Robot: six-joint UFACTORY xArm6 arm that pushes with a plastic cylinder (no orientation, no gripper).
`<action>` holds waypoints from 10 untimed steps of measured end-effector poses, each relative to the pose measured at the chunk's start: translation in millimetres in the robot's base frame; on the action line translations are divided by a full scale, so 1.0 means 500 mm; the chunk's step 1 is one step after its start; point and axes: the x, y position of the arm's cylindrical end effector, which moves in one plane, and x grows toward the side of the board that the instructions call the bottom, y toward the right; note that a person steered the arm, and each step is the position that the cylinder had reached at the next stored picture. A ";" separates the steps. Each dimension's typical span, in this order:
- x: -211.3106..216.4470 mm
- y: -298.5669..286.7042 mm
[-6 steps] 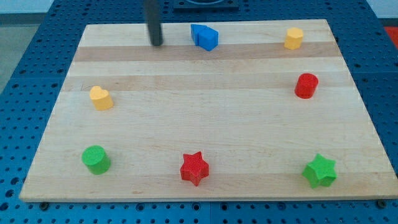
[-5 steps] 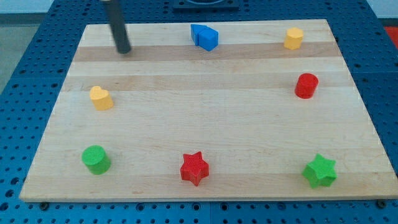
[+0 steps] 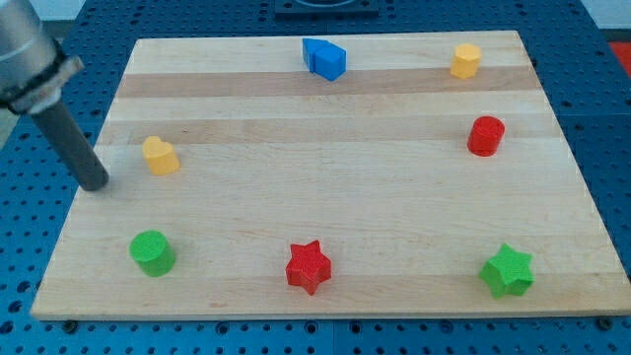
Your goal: Push the heart diagonally to the bottom left of the blue blocks
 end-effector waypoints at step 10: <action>-0.245 0.027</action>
